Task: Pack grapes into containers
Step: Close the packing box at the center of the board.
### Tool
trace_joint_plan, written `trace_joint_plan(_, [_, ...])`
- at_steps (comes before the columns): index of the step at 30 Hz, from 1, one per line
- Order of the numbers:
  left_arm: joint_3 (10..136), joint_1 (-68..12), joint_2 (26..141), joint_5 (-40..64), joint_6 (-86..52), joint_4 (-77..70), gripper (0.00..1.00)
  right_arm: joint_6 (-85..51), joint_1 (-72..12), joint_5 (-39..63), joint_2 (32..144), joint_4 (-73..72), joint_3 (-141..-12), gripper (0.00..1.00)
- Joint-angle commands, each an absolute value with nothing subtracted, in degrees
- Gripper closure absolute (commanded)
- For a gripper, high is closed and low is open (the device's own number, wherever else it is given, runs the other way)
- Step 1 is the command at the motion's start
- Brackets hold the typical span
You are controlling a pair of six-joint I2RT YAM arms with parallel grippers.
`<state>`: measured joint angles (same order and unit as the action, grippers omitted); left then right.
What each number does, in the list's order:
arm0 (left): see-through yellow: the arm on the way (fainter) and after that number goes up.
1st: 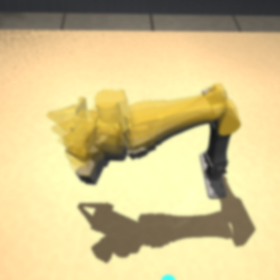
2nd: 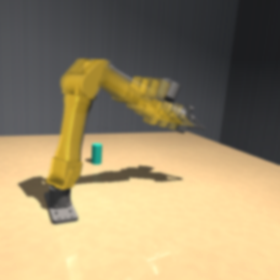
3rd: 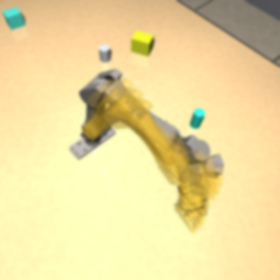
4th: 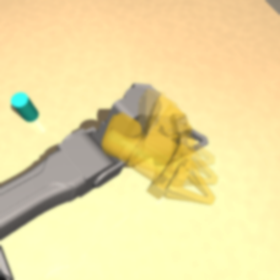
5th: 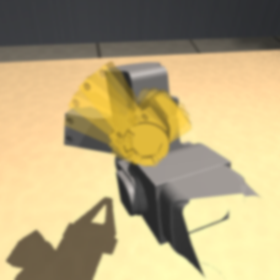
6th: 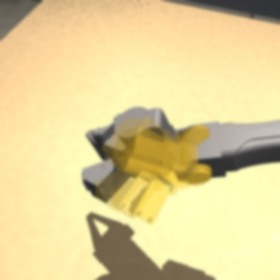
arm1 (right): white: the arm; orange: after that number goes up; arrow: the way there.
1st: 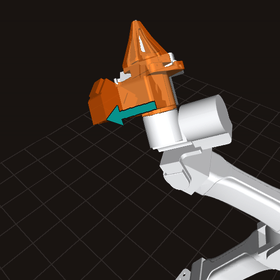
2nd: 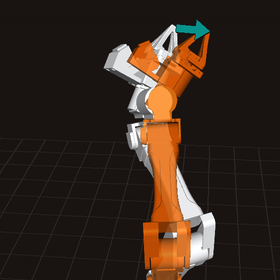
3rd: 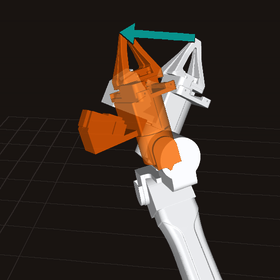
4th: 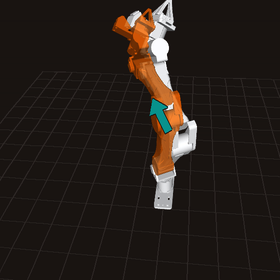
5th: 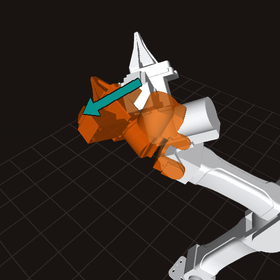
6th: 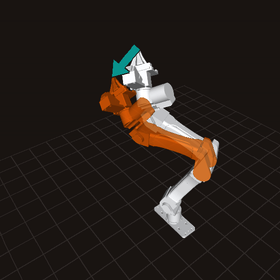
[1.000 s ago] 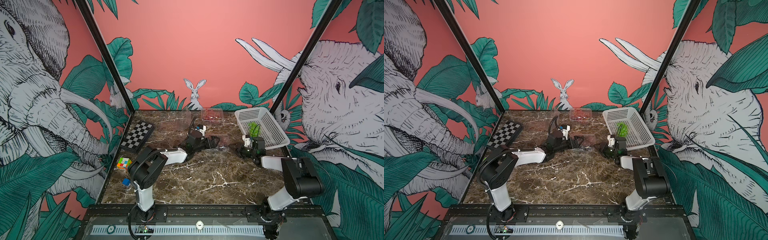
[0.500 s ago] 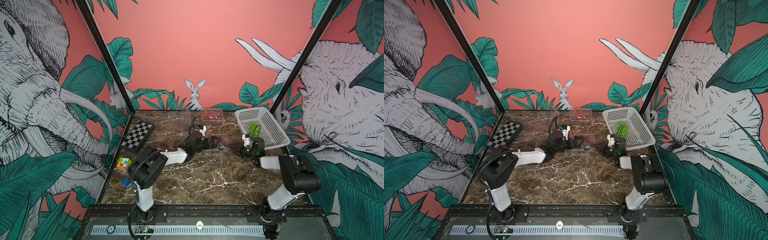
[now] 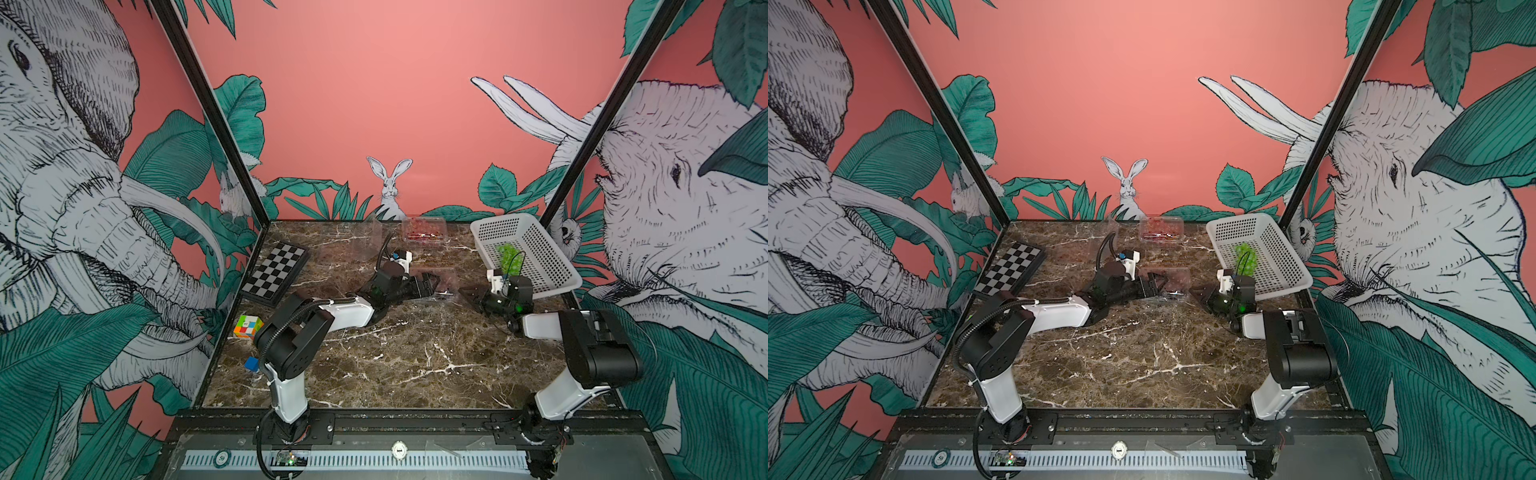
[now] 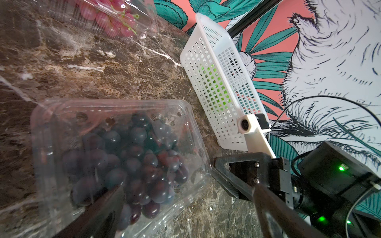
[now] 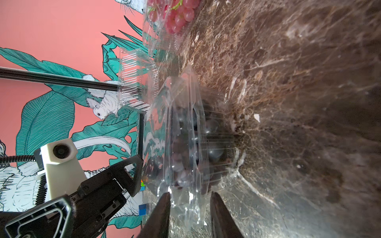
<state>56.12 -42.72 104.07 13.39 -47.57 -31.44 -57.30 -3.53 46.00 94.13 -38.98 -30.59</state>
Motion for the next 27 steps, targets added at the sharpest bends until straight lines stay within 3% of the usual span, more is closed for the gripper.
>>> trace_joint_plan(1, [55.29, -43.07, 101.98, 13.05, -47.79, -30.42, 0.01, -58.31, -3.16, 46.49, 95.5, -40.42, -29.58, 0.68])
trace_joint_plan(13, [55.19, -43.19, 101.74, 12.96, -48.0, -30.73, 0.01, -58.81, -3.25, 46.25, 97.03, -41.71, -28.39, 0.7])
trace_joint_plan(27, [54.59, -43.18, 101.29, 12.68, -47.98, -30.87, 0.01, -54.0, -3.42, 44.35, 92.81, -32.25, -30.63, 0.7])
